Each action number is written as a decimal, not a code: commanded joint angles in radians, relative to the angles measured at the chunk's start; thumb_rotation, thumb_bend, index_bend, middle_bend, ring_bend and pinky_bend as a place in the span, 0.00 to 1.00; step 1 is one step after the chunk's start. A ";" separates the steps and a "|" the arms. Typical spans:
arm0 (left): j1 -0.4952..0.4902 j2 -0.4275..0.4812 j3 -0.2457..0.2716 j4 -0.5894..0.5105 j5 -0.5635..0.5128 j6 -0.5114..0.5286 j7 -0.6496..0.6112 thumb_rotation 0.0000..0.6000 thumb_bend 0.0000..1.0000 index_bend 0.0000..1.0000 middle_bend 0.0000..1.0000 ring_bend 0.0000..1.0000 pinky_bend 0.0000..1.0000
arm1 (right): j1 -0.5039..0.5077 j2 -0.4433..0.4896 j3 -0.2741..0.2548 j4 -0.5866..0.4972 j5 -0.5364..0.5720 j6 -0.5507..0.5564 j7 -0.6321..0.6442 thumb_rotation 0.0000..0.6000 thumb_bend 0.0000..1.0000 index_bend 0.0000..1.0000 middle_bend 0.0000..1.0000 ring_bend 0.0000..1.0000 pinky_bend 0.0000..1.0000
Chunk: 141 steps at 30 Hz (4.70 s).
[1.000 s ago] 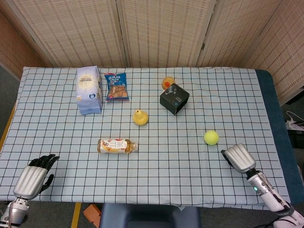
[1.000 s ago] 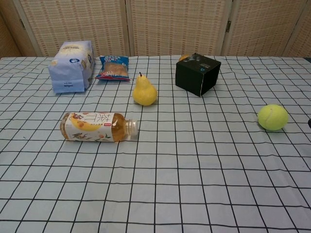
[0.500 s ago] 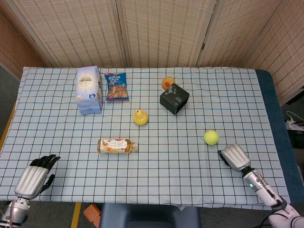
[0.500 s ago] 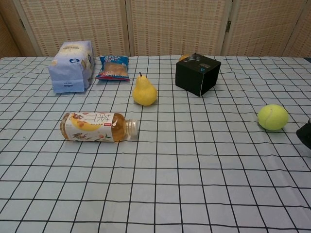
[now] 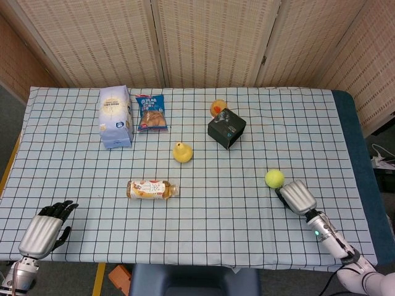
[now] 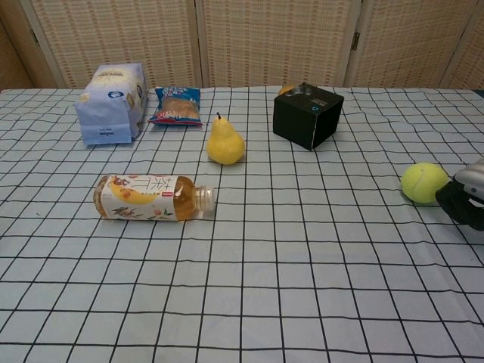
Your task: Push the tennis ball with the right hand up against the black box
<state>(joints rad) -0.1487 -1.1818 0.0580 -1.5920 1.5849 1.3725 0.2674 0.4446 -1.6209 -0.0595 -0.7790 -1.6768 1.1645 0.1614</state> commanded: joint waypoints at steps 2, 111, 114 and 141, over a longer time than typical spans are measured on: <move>0.000 0.000 0.000 0.000 0.000 0.000 0.001 1.00 0.47 0.21 0.18 0.20 0.30 | 0.009 -0.020 0.003 0.031 0.008 -0.009 0.013 1.00 0.89 1.00 0.91 0.92 0.83; -0.008 -0.013 -0.018 0.012 -0.052 -0.022 0.024 1.00 0.47 0.21 0.18 0.21 0.31 | 0.371 -0.247 -0.002 0.436 0.041 -0.341 0.195 1.00 0.89 1.00 0.91 0.92 0.83; -0.007 -0.013 -0.019 0.011 -0.052 -0.019 0.027 1.00 0.47 0.20 0.18 0.21 0.31 | 0.380 -0.257 -0.005 0.453 0.039 -0.351 0.201 1.00 0.89 1.00 0.91 0.92 0.83; -0.015 -0.021 -0.029 0.020 -0.091 -0.043 0.038 1.00 0.47 0.20 0.18 0.21 0.31 | 0.429 -0.344 0.017 0.593 0.064 -0.350 0.270 1.00 0.52 0.87 0.88 0.77 0.73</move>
<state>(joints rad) -0.1631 -1.2025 0.0289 -1.5723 1.4949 1.3299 0.3051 0.8735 -1.9628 -0.0422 -0.1882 -1.6132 0.8149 0.4313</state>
